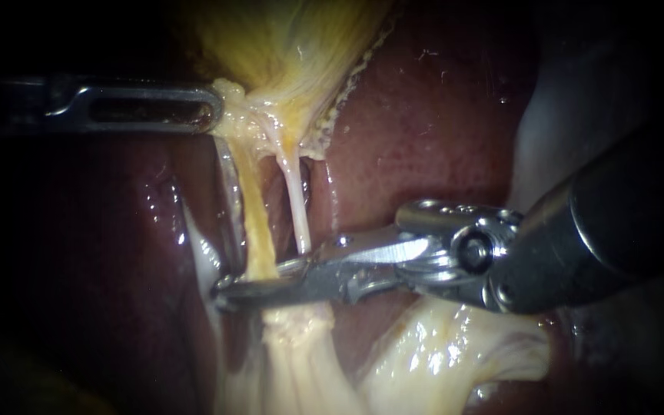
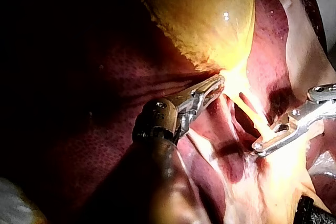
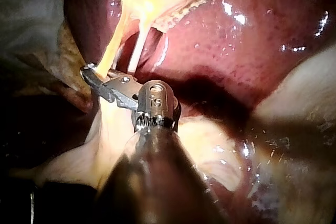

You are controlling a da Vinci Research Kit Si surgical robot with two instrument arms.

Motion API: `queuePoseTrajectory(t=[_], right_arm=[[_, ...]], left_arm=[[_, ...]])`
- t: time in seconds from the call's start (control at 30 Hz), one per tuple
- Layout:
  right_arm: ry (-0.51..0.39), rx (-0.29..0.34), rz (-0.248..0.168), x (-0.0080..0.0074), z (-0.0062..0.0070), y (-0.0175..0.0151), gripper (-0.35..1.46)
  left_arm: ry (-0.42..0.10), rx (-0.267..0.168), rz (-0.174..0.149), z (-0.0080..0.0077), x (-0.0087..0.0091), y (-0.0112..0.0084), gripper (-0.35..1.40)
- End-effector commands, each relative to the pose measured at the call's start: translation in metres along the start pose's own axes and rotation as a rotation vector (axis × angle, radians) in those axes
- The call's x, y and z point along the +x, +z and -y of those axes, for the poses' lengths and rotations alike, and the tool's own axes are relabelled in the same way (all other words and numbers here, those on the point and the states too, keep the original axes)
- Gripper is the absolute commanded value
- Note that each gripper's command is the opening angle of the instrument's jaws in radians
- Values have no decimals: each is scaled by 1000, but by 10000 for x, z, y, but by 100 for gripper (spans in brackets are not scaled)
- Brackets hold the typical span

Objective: Going back first clip left tube

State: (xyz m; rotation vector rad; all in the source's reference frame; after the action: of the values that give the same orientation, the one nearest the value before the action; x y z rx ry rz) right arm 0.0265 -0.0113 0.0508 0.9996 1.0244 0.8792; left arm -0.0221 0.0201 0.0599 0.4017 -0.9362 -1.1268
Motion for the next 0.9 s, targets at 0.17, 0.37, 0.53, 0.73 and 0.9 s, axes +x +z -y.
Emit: queuePoseTrajectory(t=[0.17, 0.37, 0.53, 0.73, 0.9], right_arm=[[-80, 11, 14, -8, -20, 7, 26], [-218, -30, 27, -28, -64, 9, 48], [-390, -133, 18, -29, -75, -2, 50], [-633, -181, 15, -35, -67, -22, 50], [-755, -185, 26, -26, -45, -60, 50]], left_arm=[[0, 0, 0, 0, 0, 0, -35], [0, 0, 0, -1, 1, 1, -35], [1, 0, 0, -1, 1, 0, -35], [1, 0, 0, -1, 1, 0, -35], [1, 0, 0, -1, 2, -1, -35]])
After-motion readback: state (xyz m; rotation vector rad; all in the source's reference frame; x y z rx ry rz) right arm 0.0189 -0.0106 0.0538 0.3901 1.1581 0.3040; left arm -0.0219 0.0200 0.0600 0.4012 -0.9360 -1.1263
